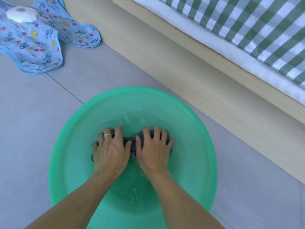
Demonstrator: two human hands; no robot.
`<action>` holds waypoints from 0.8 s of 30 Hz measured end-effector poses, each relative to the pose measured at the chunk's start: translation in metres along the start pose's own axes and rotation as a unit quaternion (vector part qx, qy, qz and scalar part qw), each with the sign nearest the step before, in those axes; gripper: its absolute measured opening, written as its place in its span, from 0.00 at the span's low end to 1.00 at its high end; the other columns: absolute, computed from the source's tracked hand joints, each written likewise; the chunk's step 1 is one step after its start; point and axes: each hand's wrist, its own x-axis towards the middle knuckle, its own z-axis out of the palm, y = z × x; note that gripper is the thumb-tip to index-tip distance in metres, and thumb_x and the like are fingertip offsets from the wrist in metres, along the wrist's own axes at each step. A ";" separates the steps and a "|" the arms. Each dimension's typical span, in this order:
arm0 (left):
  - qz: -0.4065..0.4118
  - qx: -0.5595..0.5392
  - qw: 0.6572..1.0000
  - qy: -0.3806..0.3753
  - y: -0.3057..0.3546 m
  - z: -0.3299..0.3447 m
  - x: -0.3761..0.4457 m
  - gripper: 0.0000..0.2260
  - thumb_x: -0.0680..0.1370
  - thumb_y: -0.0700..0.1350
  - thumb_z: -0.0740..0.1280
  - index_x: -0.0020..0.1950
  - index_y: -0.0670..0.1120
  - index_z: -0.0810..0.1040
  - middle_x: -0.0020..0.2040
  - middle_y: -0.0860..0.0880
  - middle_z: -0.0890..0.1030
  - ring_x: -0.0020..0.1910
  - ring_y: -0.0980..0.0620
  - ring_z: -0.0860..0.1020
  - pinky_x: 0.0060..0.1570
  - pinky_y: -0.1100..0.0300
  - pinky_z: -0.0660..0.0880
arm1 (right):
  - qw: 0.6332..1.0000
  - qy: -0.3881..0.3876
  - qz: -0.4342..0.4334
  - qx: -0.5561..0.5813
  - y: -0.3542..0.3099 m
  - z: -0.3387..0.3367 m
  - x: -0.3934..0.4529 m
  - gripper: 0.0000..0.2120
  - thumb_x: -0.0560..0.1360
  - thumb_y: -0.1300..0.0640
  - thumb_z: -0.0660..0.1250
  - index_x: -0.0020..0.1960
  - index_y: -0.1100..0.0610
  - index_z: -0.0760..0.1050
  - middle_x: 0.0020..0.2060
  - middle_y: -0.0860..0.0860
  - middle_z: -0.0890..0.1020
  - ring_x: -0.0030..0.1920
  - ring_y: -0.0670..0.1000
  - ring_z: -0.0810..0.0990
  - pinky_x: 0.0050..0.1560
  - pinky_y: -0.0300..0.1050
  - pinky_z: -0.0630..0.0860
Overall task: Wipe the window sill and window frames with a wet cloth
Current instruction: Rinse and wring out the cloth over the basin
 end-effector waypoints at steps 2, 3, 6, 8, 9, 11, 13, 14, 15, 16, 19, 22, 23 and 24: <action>0.009 0.002 1.000 -0.023 0.002 0.007 -0.004 0.12 0.79 0.48 0.65 0.60 0.45 0.75 0.55 0.40 0.74 0.54 0.38 0.73 0.48 0.45 0.72 | 0.998 -0.043 0.028 0.038 -0.008 0.000 -0.007 0.14 0.78 0.45 0.57 0.53 0.50 0.77 0.50 0.54 0.78 0.48 0.60 0.76 0.43 0.54 0.72; -0.004 -0.038 0.998 -0.042 0.006 0.008 -0.002 0.09 0.80 0.46 0.63 0.58 0.44 0.74 0.54 0.39 0.74 0.53 0.37 0.75 0.46 0.45 0.72 | 0.988 -0.072 0.075 0.111 -0.018 -0.006 -0.003 0.14 0.80 0.47 0.56 0.52 0.53 0.77 0.49 0.55 0.79 0.47 0.61 0.77 0.42 0.53 0.71; -0.099 -0.289 0.948 -0.093 0.016 -0.001 0.018 0.17 0.84 0.51 0.56 0.49 0.40 0.76 0.47 0.36 0.80 0.48 0.37 0.79 0.41 0.51 0.72 | 0.882 -0.107 0.251 0.385 -0.044 -0.027 0.020 0.15 0.81 0.51 0.59 0.46 0.61 0.78 0.48 0.60 0.82 0.49 0.60 0.78 0.47 0.50 0.67; -0.117 -0.361 0.910 -0.168 0.023 -0.016 0.026 0.22 0.84 0.54 0.55 0.43 0.40 0.79 0.38 0.41 0.81 0.38 0.44 0.80 0.32 0.57 0.70 | 0.865 -0.086 0.275 0.411 -0.048 -0.038 0.031 0.16 0.80 0.50 0.61 0.41 0.60 0.78 0.46 0.60 0.83 0.48 0.60 0.79 0.46 0.49 0.68; -0.100 -0.350 0.908 -0.208 0.027 -0.023 0.027 0.24 0.84 0.55 0.54 0.40 0.41 0.79 0.32 0.45 0.79 0.31 0.47 0.76 0.26 0.61 0.67 | 0.883 -0.080 0.264 0.380 -0.043 -0.041 0.035 0.17 0.80 0.49 0.61 0.42 0.60 0.78 0.46 0.60 0.83 0.49 0.60 0.79 0.47 0.50 0.69; -0.060 -0.313 0.911 -0.262 0.028 -0.033 0.025 0.25 0.83 0.57 0.54 0.35 0.43 0.76 0.26 0.48 0.73 0.22 0.50 0.69 0.22 0.64 0.61 | 0.933 -0.088 0.228 0.264 -0.026 -0.040 0.041 0.20 0.81 0.47 0.56 0.47 0.60 0.79 0.49 0.60 0.83 0.51 0.61 0.79 0.48 0.52 0.71; -0.019 -0.263 0.936 -0.234 0.019 -0.033 0.024 0.20 0.83 0.55 0.58 0.40 0.43 0.77 0.32 0.46 0.75 0.30 0.46 0.74 0.29 0.59 0.64 | 0.979 -0.091 0.147 0.106 -0.007 -0.039 0.043 0.20 0.82 0.46 0.52 0.52 0.57 0.78 0.53 0.58 0.82 0.55 0.61 0.77 0.52 0.54 0.70; 0.001 -0.212 0.959 -0.187 0.012 -0.030 0.024 0.16 0.82 0.54 0.59 0.45 0.44 0.78 0.38 0.44 0.78 0.39 0.43 0.78 0.35 0.56 0.67 | 0.992 -0.086 0.084 0.049 0.001 -0.039 0.043 0.19 0.82 0.46 0.51 0.56 0.55 0.77 0.56 0.56 0.80 0.58 0.60 0.74 0.55 0.55 0.68; 0.013 -0.157 0.976 -0.151 0.005 -0.029 0.023 0.12 0.81 0.53 0.61 0.52 0.45 0.77 0.45 0.43 0.79 0.48 0.41 0.78 0.42 0.54 0.71 | 0.996 -0.086 0.010 0.017 0.009 -0.040 0.042 0.18 0.81 0.46 0.53 0.61 0.53 0.75 0.60 0.55 0.77 0.61 0.59 0.71 0.59 0.56 0.66; 0.022 -0.112 0.984 -0.137 -0.001 -0.029 0.021 0.14 0.80 0.53 0.63 0.61 0.47 0.74 0.53 0.42 0.78 0.56 0.41 0.77 0.50 0.52 0.72 | 0.991 -0.112 -0.070 -0.006 0.015 -0.042 0.042 0.19 0.79 0.46 0.55 0.65 0.52 0.72 0.65 0.54 0.73 0.64 0.58 0.68 0.63 0.57 0.63; 0.055 -0.032 0.987 -0.146 -0.013 -0.023 0.009 0.26 0.76 0.52 0.66 0.73 0.49 0.64 0.64 0.44 0.71 0.65 0.42 0.68 0.61 0.48 0.70 | 0.934 -0.232 -0.248 -0.110 0.020 -0.047 0.035 0.26 0.74 0.47 0.62 0.70 0.53 0.67 0.70 0.54 0.66 0.70 0.57 0.61 0.67 0.57 0.59; 0.070 -0.004 0.988 -0.137 -0.012 -0.016 -0.005 0.31 0.73 0.58 0.68 0.74 0.54 0.63 0.70 0.47 0.66 0.69 0.44 0.63 0.65 0.49 0.67 | 0.941 -0.212 -0.237 -0.116 0.007 -0.053 0.031 0.14 0.75 0.53 0.64 0.60 0.50 0.75 0.65 0.53 0.68 0.67 0.59 0.64 0.61 0.55 0.63; 0.067 -0.011 0.988 -0.140 -0.009 -0.014 -0.008 0.33 0.71 0.62 0.69 0.73 0.54 0.64 0.71 0.48 0.66 0.71 0.45 0.62 0.66 0.50 0.65 | 0.951 -0.213 -0.212 -0.077 0.001 -0.057 0.033 0.11 0.75 0.53 0.63 0.57 0.50 0.76 0.62 0.53 0.71 0.63 0.59 0.67 0.59 0.54 0.65; 0.058 -0.026 0.987 -0.145 -0.006 -0.011 -0.011 0.37 0.68 0.66 0.71 0.72 0.53 0.65 0.70 0.48 0.66 0.72 0.45 0.61 0.67 0.50 0.64 | 0.958 -0.224 -0.179 -0.012 -0.006 -0.062 0.037 0.09 0.76 0.53 0.63 0.55 0.51 0.76 0.58 0.54 0.73 0.59 0.59 0.71 0.56 0.53 0.68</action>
